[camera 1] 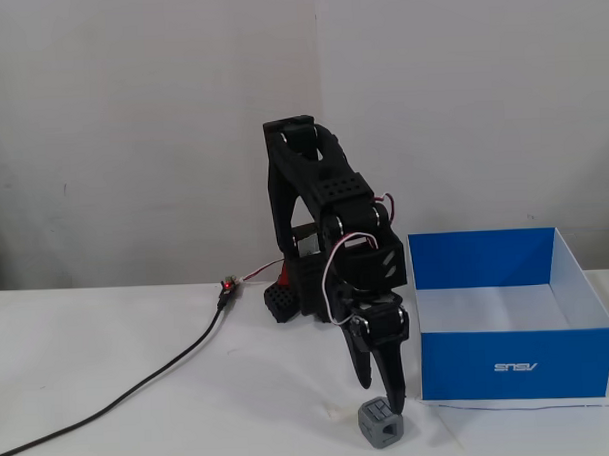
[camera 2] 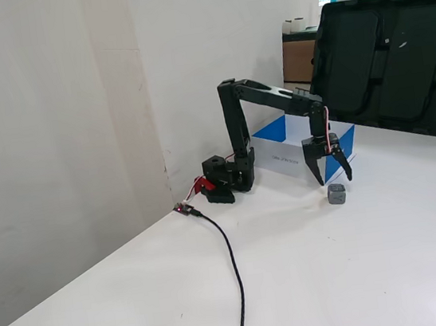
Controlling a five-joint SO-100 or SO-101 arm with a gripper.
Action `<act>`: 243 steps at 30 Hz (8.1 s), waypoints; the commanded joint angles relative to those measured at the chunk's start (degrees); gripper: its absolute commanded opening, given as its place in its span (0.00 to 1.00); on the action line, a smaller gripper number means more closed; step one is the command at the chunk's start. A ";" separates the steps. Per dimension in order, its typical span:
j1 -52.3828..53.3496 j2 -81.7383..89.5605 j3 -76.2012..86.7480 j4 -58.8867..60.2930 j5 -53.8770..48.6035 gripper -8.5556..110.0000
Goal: Pick the gray block and keep it in the box.
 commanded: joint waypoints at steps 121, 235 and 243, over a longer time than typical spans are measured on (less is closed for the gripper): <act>13.18 29.18 2.90 12.30 -5.01 0.07; 27.86 106.96 64.86 1.85 -2.11 0.07; 27.86 106.96 64.86 1.85 -2.11 0.07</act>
